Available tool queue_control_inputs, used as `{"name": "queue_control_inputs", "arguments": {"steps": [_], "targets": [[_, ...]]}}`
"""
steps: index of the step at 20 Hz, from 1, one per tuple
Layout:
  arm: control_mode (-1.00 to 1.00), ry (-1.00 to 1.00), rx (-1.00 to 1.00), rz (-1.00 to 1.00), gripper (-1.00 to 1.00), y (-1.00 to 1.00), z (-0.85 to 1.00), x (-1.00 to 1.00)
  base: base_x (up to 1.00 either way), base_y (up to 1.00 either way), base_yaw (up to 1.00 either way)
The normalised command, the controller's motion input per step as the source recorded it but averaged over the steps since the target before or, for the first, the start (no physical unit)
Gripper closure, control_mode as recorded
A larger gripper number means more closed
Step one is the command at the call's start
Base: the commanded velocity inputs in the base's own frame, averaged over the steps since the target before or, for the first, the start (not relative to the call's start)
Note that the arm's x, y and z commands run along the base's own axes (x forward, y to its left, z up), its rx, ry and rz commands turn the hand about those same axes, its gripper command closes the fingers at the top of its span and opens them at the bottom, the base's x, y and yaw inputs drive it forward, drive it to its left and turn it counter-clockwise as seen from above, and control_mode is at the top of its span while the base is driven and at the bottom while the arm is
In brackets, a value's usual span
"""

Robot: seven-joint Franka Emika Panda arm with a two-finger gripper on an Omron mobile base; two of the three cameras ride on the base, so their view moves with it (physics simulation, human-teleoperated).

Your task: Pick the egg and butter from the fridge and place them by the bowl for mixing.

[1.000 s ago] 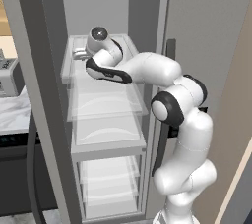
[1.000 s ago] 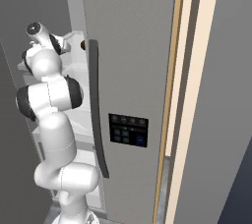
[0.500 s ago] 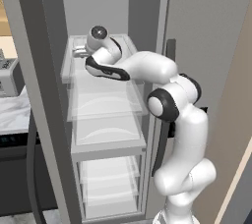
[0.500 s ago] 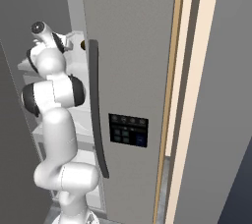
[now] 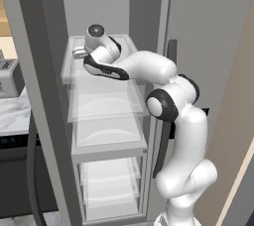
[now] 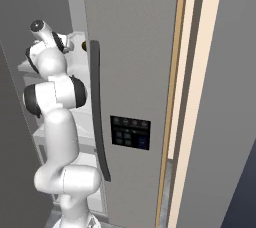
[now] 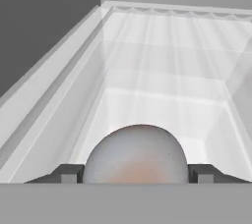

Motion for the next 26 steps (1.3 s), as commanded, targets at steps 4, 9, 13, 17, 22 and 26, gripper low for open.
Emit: {"name": "queue_control_inputs", "arguments": {"steps": [4,9,13,17,22,26], "targets": [[-1.00,0.01,0.00,0.00,1.00,0.00,0.00,0.00,0.00,0.00,0.00],[-1.00,-0.11,0.00,0.00,1.00,0.00,0.11,-0.12,0.00,0.00,0.00],[-1.00,-0.51,0.00,0.00,1.00,0.00,0.75,-0.62,0.00,0.00,0.00],[-1.00,-0.41,0.00,-0.01,1.00,-0.13,0.75,-1.00,0.00,0.00,0.00],[-1.00,-0.24,0.01,-0.05,1.00,-0.45,0.46,-1.00,0.00,0.00,0.00],[-1.00,-0.11,0.05,-0.11,1.00,-0.69,0.25,-1.00,0.00,0.00,0.00]]}}
